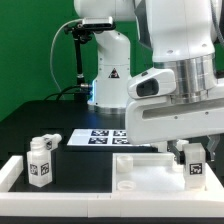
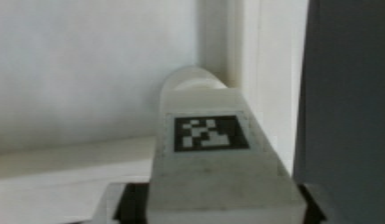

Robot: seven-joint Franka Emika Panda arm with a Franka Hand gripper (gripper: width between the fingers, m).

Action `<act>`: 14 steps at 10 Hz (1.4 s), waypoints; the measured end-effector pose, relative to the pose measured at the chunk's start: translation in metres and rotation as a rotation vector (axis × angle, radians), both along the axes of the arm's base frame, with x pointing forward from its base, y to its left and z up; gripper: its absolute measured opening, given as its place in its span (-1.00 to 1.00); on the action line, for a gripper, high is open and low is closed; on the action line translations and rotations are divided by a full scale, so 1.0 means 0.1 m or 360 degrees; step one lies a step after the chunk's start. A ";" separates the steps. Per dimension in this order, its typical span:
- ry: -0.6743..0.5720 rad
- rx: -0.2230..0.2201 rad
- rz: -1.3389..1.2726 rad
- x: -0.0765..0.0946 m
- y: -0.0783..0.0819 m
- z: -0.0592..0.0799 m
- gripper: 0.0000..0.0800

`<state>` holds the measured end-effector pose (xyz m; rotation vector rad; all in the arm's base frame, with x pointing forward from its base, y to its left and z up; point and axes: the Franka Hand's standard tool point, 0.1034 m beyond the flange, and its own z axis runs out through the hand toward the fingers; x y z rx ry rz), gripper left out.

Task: Assemble one leg

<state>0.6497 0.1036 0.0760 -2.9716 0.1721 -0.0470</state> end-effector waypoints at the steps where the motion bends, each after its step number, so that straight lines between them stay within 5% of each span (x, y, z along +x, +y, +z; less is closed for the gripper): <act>1: 0.0020 0.0004 -0.0119 0.00 -0.01 0.00 -0.29; 8: 0.0317 0.0162 -0.1814 -0.10 0.03 -0.02 -0.29; 11: 0.0310 0.0158 -0.1771 -0.11 0.04 -0.03 -0.02; 13: 0.0240 0.0077 -0.1176 -0.15 0.08 -0.03 0.53; 14: 0.0206 0.0045 -0.0847 -0.15 0.10 -0.01 0.53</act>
Offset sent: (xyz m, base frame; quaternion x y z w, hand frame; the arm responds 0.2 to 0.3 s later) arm -0.0170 -0.0087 0.0000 -0.0074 0.0243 0.4693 0.8827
